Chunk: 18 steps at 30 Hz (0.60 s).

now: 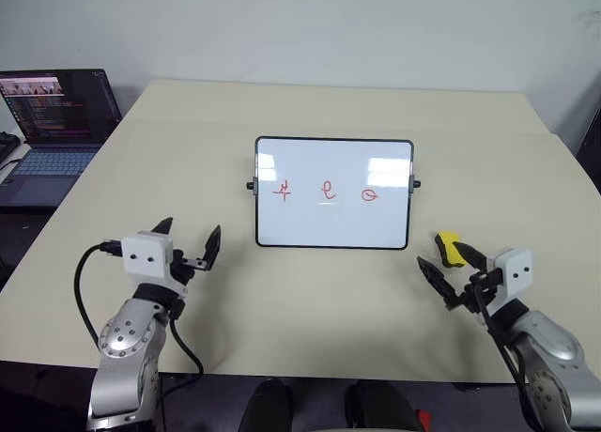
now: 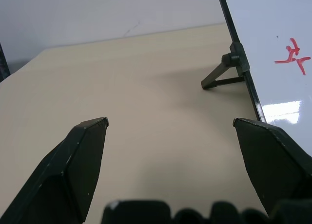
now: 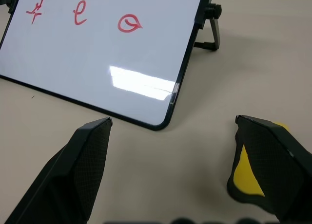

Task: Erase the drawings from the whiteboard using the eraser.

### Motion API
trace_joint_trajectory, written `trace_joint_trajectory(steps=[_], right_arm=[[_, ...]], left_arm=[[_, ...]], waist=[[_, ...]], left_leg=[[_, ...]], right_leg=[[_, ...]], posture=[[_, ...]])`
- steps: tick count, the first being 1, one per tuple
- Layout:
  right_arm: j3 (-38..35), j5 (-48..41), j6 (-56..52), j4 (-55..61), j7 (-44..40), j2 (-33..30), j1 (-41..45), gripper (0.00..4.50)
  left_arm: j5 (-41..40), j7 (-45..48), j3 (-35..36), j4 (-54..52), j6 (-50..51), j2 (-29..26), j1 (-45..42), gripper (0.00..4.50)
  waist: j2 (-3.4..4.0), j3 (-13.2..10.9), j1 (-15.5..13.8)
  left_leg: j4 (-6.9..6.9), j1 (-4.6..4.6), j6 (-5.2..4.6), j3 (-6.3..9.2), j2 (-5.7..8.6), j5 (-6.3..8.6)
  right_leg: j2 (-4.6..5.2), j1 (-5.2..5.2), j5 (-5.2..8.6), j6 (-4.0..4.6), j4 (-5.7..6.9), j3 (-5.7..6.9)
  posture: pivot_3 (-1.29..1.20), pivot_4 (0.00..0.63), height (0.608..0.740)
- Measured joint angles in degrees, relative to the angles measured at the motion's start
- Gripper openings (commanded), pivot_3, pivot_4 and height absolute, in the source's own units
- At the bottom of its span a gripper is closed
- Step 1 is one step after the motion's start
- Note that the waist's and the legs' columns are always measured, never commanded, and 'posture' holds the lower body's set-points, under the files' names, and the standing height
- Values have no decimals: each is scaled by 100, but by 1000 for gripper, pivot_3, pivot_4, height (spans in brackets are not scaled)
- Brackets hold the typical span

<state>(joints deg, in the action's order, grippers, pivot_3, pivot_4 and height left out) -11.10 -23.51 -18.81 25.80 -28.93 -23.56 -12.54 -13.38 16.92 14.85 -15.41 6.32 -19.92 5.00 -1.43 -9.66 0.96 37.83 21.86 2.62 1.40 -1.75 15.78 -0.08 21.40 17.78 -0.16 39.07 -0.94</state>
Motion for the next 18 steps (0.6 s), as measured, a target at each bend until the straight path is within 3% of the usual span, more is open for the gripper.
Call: trace_joint_trajectory(steps=[9, 18], right_arm=[[-78, -53, -188, 293, 150, -103, -115, 4450], [-131, -120, -543, 864, 604, -8, 46, 4450]], left_arm=[[-18, 137, -143, -20, 163, -26, -73, 4500], [-932, 1311, 86, -125, 711, -1143, -998, 4500]], waist=[[0, 0, 0], [1, -1, 5]], left_leg=[[-2, 1, 0, 1, 0, 0], [1, 0, 1, -1, 2, 0]], right_leg=[[-1, 1, 0, -4, -1, 0], [-1, 2, 0, -5, 2, 0]], posture=[[0, 150, 740], [0, 150, 740]])
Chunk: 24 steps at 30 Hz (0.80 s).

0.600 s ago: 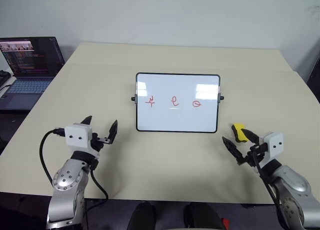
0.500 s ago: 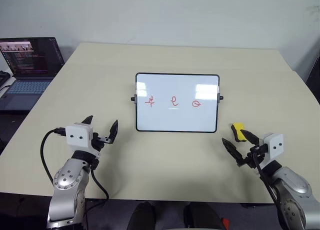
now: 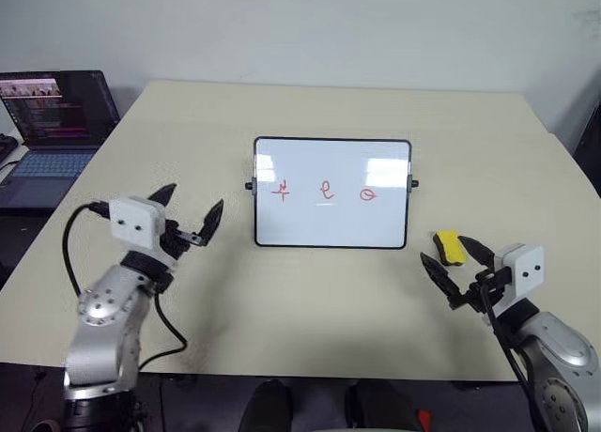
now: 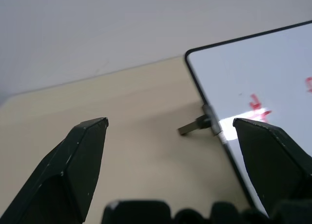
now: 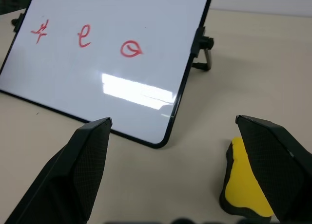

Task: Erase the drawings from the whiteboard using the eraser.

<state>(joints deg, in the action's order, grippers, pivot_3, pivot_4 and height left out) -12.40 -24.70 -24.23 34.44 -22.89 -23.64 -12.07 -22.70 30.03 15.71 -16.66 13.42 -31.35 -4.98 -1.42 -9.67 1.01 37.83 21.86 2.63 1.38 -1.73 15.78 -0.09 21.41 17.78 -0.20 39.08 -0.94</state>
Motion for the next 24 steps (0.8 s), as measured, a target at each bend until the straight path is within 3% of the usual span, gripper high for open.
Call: trace_joint_trajectory(steps=[7, 11, 15, 24], right_arm=[[-151, -316, -1259, 523, 894, -26, 559, 4450], [-151, -333, -2418, 370, 1465, -139, 1385, 4450], [-86, -167, -3206, 147, 1837, -241, 1762, 4450], [141, 249, -3351, 6, 2238, 291, 1687, 4450]], left_arm=[[-634, 1924, -1095, -67, 629, -690, -1025, 4500], [-699, 2742, -1613, -71, 747, -792, -1577, 4500], [-643, 3108, -1767, 171, 627, -790, -1592, 4500], [-393, 3533, -1787, 664, 351, -798, -1546, 4500]], waist=[[1, -4, -9], [2, -6, 32], [3, -6, 62], [3, -6, 59]], left_leg=[[-1, 2, 1, 2, 0, -1], [-2, 2, 0, -2, 2, 0], [-11, 10, -1, 2, -2, 0], [0, 88, -1, 0, -2, 0]], right_leg=[[-5, 1, 1, -1, -1, 0], [-5, 2, 1, -1, -1, -5], [-13, 14, 8, 2, -3, -4], [-9, 83, 8, 3, 4, -4]], posture=[[0, 150, 740], [0, 150, 740], [0, 150, 740], [0, 150, 740]])
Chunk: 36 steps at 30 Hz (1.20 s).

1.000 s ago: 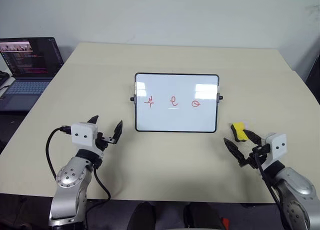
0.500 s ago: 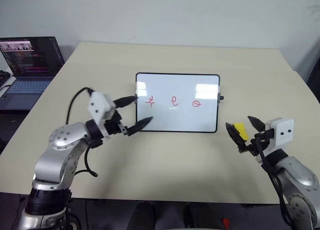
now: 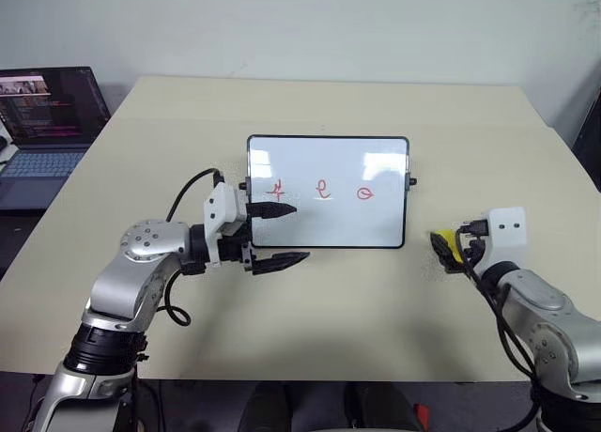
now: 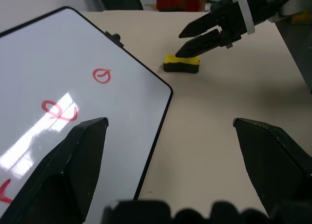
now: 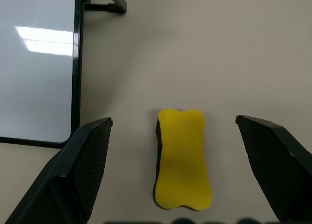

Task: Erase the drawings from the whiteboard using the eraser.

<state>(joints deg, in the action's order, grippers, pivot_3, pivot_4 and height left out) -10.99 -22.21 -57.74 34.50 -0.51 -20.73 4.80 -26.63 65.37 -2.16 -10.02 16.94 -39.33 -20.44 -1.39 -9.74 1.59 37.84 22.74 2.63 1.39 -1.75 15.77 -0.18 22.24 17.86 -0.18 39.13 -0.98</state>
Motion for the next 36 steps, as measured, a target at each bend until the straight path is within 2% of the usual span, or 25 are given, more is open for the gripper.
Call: trace_joint_trajectory(steps=[10, 25, 28, 35, 36], right_arm=[[217, 506, 729, -716, -102, 219, -102, 4450], [116, 697, 1391, -1574, -447, 238, 143, 4450], [78, 711, 1476, -1650, -463, 238, 146, 3800], [-49, 735, 1575, -1744, -497, 289, 157, 1418], [-73, 731, 1583, -1745, -500, 307, 158, 1236]], left_arm=[[105, 175, -19, -9, -65, -54, -11, 4500], [132, 96, -18, -47, -119, -53, 37, 4500], [136, 53, -18, -47, -127, -53, 60, 4500], [137, 42, -17, -47, -203, -53, 172, 4500], [138, 42, -17, -46, -225, -53, 183, 4500]], waist=[[0, 0, 1], [1, 0, 1], [1, 0, 1], [1, 0, 3], [1, 0, 2]], left_leg=[[1, -2, 0, 0, 0, 0], [6, -4, -1, -1, 1, 0], [6, -6, -1, -1, 0, 0], [10, -16, -1, -6, 0, -1], [10, -16, -1, -5, 0, -1]], right_leg=[[0, 0, 0, 0, 3, 1], [0, 0, 0, 1, 13, 0], [0, 0, 0, 1, 19, -1], [0, 0, 0, 1, 37, -7], [0, 1, 0, 1, 39, -6]], posture=[[0, 150, 740], [0, 150, 740], [0, 150, 740], [0, 150, 740], [0, 150, 740]])
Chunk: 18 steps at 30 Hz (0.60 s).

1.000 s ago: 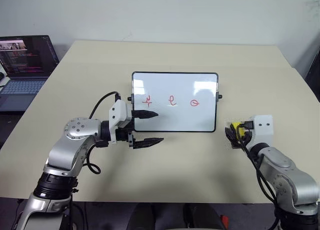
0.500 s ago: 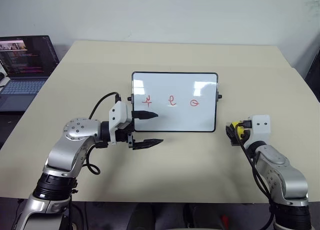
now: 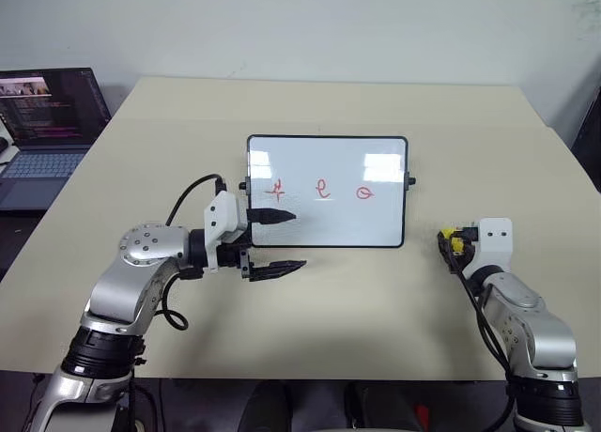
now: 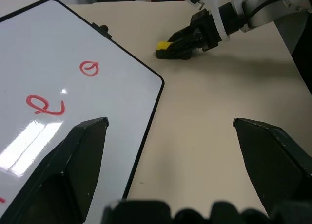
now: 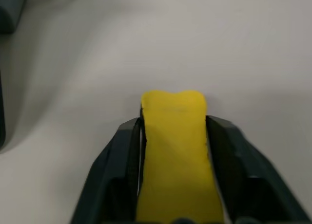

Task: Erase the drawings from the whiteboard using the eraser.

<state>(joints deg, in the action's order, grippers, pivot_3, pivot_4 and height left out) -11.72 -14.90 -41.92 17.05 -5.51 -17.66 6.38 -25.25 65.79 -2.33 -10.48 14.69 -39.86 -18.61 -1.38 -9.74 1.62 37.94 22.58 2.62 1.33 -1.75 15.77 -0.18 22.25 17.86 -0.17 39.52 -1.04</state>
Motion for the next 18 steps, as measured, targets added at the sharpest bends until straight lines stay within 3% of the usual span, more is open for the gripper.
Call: trace_joint_trajectory(steps=[9, 18], right_arm=[[-47, -27, 58, 97, -133, -3, 57, 1224], [688, 228, 467, 1472, -975, -828, -581, 1220]], left_arm=[[-5, -412, 212, -84, 57, 31, 490, 4500], [-179, -1536, 1004, -930, 556, 152, 1638, 4500]], waist=[[1, 0, 14], [1, 1, 21]], left_leg=[[0, -7, 0, -4, -2, 0], [3, -16, 0, -4, 0, 0]], right_leg=[[0, 2, 0, 0, 10, -7], [6, -2, 1, -1, 18, -7]], posture=[[0, 150, 740], [0, 150, 740]])
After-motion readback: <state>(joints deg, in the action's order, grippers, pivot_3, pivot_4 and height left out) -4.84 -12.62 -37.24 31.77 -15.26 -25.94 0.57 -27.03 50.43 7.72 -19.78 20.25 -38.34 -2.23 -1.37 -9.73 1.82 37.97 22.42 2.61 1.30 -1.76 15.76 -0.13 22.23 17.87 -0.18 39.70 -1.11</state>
